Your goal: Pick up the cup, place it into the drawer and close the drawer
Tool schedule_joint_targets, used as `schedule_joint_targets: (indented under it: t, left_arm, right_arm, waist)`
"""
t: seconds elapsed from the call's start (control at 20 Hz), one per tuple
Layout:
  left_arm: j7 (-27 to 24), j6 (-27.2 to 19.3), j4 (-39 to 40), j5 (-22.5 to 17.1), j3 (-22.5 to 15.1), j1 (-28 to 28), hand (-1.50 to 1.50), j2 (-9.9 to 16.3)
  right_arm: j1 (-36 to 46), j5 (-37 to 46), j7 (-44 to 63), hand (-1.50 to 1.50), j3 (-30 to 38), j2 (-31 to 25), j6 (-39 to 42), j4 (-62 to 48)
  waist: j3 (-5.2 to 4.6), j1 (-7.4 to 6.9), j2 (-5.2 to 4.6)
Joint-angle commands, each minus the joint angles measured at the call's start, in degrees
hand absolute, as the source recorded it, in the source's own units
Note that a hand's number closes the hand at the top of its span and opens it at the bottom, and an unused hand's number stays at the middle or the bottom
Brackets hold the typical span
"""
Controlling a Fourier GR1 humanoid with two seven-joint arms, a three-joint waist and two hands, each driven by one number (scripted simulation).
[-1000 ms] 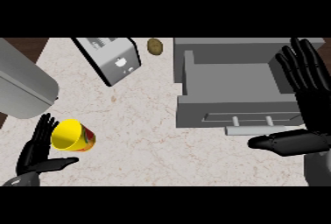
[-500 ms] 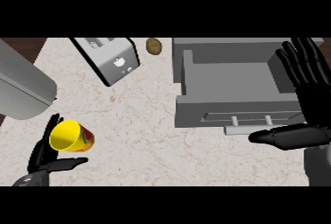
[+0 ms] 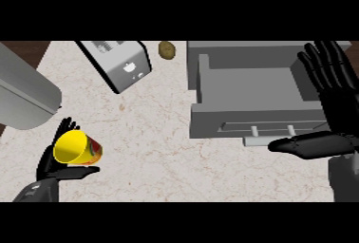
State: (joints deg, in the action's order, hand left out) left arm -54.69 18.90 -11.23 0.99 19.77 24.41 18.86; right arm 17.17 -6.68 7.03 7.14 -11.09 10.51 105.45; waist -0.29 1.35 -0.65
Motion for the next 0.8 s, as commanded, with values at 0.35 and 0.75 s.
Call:
schedule_joint_targets:
  t: [0.35,0.75]
  left_arm:
    - [-13.36,-7.54,-5.08,0.3,0.69,-0.12,1.5,-2.52]
    - [-14.17,-12.03,-6.28,-3.71,4.55,4.81,1.5,-8.68]
  right_arm:
    - [0.62,-1.06,-1.54,-1.5,2.05,-2.0,1.88,-2.82]
    - [1.02,-1.15,1.71,-1.5,1.3,-0.88,0.05,0.25]
  waist:
    - [0.02,-0.06,-0.19]
    - [0.07,0.03,0.14]
